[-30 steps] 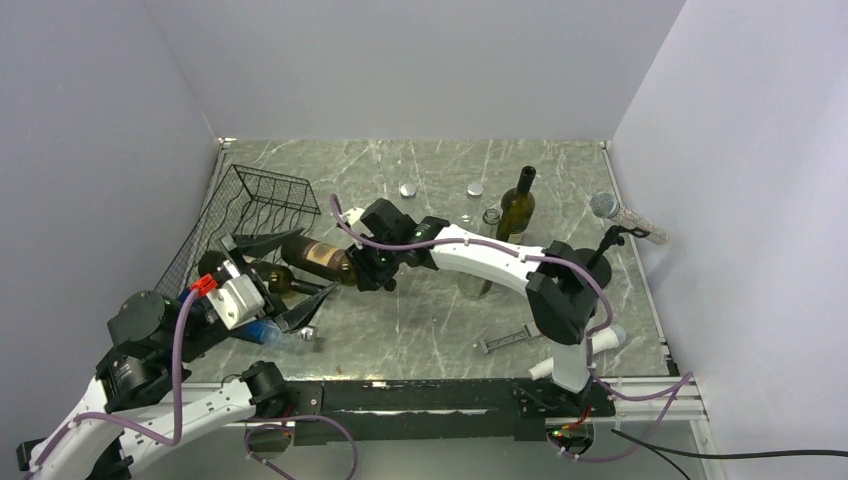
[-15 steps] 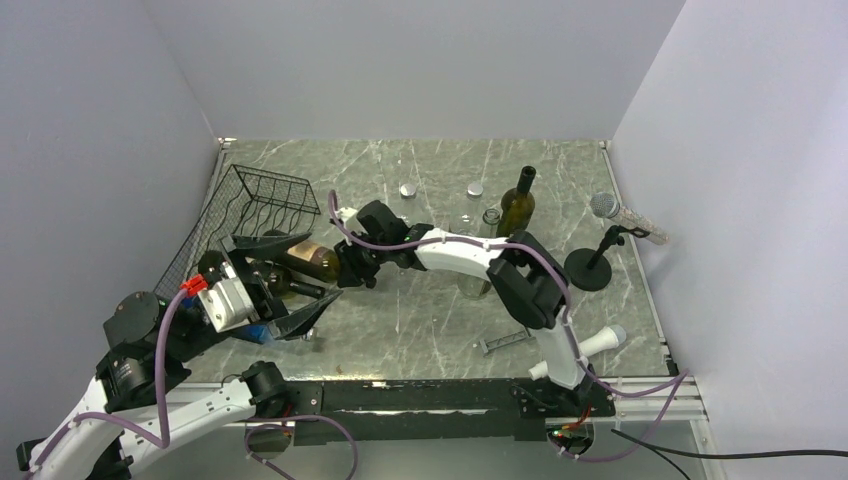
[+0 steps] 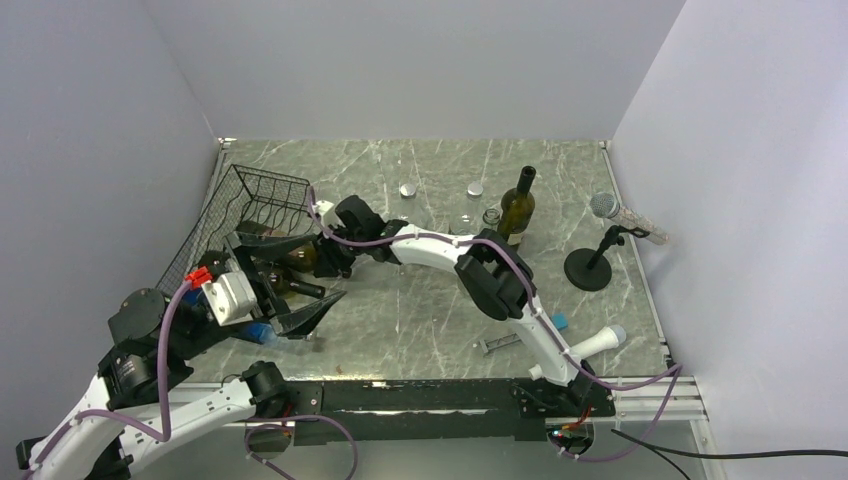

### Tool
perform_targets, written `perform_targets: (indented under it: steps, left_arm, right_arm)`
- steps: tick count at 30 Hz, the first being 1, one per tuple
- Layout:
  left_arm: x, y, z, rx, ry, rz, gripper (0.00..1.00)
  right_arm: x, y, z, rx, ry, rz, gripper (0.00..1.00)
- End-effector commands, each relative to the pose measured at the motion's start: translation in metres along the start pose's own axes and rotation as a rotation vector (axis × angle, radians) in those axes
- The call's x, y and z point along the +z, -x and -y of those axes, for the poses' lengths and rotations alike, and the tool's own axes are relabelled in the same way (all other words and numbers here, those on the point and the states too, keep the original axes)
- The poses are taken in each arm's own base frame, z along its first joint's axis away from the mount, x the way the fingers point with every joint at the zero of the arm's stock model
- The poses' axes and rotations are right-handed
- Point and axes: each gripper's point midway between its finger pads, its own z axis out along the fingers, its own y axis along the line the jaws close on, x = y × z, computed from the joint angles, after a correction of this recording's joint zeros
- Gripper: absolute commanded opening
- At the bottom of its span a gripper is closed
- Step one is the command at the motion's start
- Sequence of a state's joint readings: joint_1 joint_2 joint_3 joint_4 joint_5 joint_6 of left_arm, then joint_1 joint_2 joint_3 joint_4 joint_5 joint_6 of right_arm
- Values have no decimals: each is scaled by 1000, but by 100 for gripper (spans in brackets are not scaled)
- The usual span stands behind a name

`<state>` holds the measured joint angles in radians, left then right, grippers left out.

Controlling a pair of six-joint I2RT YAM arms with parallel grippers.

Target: Put the wine bottle on the wine rack

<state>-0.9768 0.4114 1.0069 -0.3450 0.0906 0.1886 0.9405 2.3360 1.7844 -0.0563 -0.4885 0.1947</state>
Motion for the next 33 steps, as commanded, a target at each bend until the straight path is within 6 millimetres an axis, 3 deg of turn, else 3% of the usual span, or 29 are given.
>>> perform_targets:
  steps: [1,11,17,23,29,33]
  left_arm:
    - [2,10,-3,-26,11,-1,99]
    - [2,-1,-6,-33,32,-52,99]
    - [-1,-2,-7,-39,41,-57,99]
    - [-2,-6,-8,-35,47,-61,99]
    - [0,-9,-7,-36,45,-76,99]
    - [0,-9,-8,-40,49,-83,99]
  right_arm:
    - [-3,103,-47,-244,103,283,0]
    - [30,101,-38,-278,4,278,1]
    - [36,95,-29,-268,-39,257,17]
    - [41,91,-11,-243,-110,235,24]
    - [45,88,-6,-241,-122,235,43]
    - [40,87,-4,-254,-149,231,67]
